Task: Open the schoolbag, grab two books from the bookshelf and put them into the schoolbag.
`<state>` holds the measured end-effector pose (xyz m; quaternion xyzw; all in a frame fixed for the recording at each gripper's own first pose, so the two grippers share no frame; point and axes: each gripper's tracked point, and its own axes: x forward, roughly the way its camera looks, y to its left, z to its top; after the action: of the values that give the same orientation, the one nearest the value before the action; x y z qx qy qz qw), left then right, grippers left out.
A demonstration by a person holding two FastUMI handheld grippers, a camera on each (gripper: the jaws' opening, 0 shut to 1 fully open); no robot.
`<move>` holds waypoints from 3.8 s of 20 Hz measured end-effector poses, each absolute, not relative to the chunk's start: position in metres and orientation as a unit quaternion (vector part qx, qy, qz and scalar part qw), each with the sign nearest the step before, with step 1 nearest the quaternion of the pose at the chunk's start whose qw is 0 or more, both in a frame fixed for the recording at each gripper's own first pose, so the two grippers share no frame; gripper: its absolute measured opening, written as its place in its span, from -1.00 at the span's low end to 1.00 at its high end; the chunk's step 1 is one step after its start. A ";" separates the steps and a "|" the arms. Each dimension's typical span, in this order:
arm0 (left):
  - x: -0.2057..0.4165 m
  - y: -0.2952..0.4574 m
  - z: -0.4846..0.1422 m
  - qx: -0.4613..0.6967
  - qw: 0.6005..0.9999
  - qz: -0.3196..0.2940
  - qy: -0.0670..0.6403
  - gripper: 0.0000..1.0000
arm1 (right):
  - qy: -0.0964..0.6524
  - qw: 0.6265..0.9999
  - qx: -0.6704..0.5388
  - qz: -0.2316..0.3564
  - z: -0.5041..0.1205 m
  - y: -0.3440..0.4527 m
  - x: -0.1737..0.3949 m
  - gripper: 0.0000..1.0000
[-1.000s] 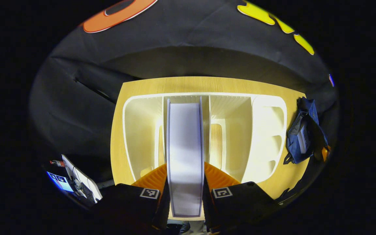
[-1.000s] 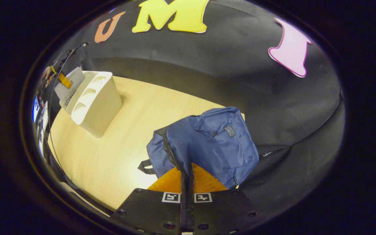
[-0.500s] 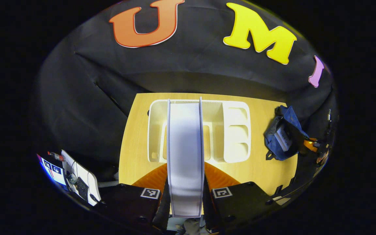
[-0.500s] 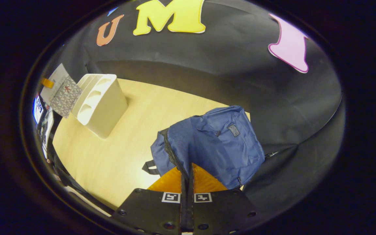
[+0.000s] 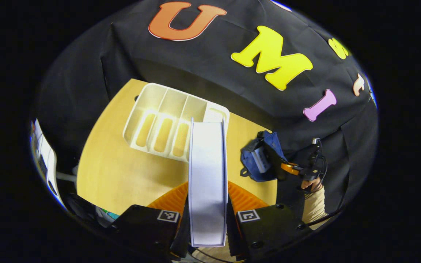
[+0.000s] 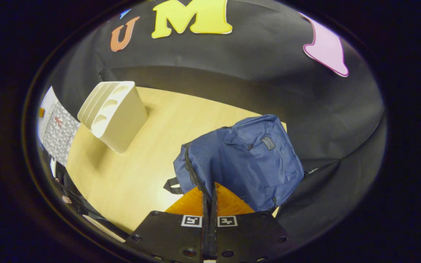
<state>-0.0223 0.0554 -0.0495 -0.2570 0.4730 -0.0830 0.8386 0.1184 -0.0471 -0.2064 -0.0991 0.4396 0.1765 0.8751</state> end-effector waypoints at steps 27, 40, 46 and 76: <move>0.107 -0.265 -0.208 -0.529 0.725 -0.228 0.378 -0.14 | 0.465 0.858 -0.089 0.197 -0.204 -0.044 0.125 -0.99; 0.174 -0.396 -0.260 -0.623 0.676 -0.264 0.291 -0.14 | 0.490 0.818 -0.044 0.298 -0.208 -0.015 0.119 -0.99; 0.204 -0.435 -0.266 -0.633 0.669 -0.283 0.268 -0.03 | 0.486 0.815 -0.010 0.315 -0.197 -0.024 0.126 -0.99; 0.022 -0.160 -0.075 -0.322 0.898 -0.201 0.224 0.31 | 0.474 0.861 0.002 0.184 -0.265 0.003 0.124 -0.99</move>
<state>0.0216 -0.1603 -0.0746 -0.3219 0.2243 -0.2007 0.8976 0.1237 0.0029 -0.2655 0.0016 0.4743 0.1836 0.8610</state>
